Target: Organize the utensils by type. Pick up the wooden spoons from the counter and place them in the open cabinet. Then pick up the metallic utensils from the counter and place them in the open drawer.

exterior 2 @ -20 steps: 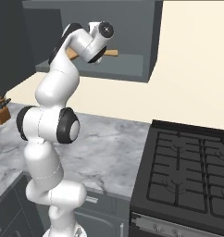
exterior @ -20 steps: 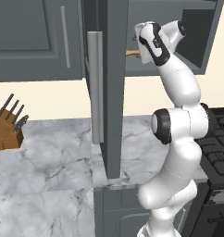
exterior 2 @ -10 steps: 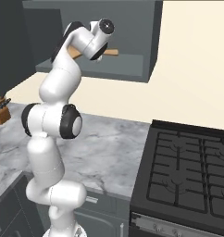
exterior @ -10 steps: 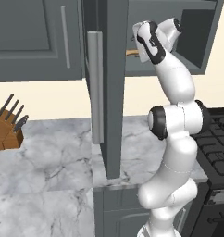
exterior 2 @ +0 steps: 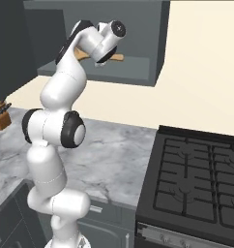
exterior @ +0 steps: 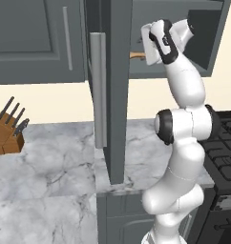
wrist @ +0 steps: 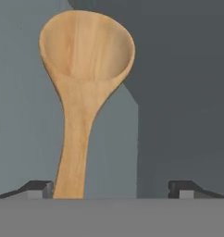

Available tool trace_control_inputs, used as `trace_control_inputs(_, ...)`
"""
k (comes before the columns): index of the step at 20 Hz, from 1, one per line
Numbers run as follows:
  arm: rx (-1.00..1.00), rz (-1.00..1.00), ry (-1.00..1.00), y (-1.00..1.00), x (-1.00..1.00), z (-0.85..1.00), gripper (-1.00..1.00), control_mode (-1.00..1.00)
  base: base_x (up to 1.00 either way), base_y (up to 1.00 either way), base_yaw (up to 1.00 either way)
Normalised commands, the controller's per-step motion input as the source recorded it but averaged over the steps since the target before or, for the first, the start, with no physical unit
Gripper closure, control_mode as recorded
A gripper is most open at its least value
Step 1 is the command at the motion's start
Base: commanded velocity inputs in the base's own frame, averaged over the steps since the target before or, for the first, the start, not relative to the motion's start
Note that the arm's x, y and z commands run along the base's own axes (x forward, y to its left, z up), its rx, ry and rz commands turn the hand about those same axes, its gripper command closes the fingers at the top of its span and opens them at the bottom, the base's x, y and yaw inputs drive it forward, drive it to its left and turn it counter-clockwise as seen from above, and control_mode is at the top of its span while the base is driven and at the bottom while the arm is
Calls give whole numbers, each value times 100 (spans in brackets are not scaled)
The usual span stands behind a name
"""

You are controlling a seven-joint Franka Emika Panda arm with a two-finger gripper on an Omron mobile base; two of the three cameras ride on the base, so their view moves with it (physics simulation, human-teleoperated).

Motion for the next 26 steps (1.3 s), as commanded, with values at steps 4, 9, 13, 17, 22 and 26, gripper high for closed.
trace_control_inputs(4, 15, 0, 0, 0, -30, -15, -100, -100, 0, 0, 0)
trace_control_inputs(9, 15, 0, 0, 1, -22, -2, -100, -100, 0, 0, 0)
trace_control_inputs(13, 10, 0, 9, 13, -11, -9, -100, -100, 0, 0, 0)
trace_control_inputs(17, 14, 0, 17, 16, -3, -3, -100, -100, 0, 0, 0)
trace_control_inputs(22, 15, -2, 17, 12, -17, 0, -100, -100, 0, 0, 0)
trace_control_inputs(26, 15, 0, 1, 0, -47, 0, -100, -100, 0, 0, 0)
